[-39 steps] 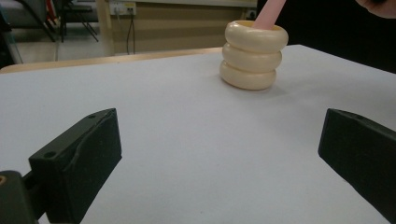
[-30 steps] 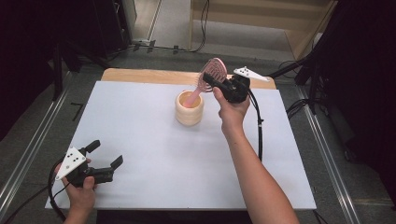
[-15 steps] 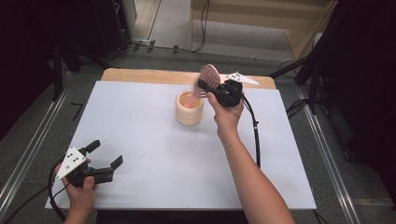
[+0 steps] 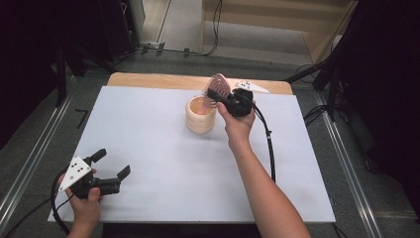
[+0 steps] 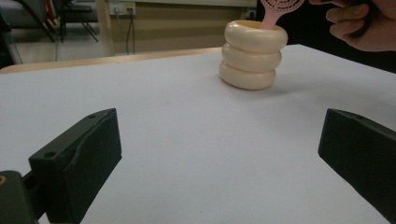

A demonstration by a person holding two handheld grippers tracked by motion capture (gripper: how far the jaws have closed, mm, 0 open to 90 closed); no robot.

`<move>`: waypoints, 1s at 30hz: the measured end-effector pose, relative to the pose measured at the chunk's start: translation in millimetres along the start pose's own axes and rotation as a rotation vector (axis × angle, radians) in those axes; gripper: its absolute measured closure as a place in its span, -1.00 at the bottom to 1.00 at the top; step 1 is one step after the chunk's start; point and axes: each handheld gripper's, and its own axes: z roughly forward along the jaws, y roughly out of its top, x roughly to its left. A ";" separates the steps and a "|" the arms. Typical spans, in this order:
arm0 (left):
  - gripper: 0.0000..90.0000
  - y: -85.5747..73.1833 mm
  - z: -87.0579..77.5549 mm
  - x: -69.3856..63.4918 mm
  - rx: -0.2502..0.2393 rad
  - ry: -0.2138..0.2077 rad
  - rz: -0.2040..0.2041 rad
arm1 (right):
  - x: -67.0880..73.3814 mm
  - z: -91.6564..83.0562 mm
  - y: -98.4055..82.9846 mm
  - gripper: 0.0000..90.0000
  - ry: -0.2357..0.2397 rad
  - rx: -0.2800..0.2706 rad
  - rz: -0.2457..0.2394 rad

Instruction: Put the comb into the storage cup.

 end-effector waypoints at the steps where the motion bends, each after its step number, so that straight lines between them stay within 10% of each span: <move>1: -1.00 0.0 -0.1 0.0 0.000 0.000 0.001 | 0.2 0.6 -0.5 0.36 0.000 0.002 0.001; 22: -1.00 -0.1 0.4 0.1 0.001 -0.004 0.003 | -14.5 7.9 -9.5 0.32 -0.010 0.049 0.054; 30: -1.00 -0.1 0.8 -0.2 0.001 -0.004 0.002 | -22.8 -1.6 -7.5 -0.43 -0.026 0.078 0.040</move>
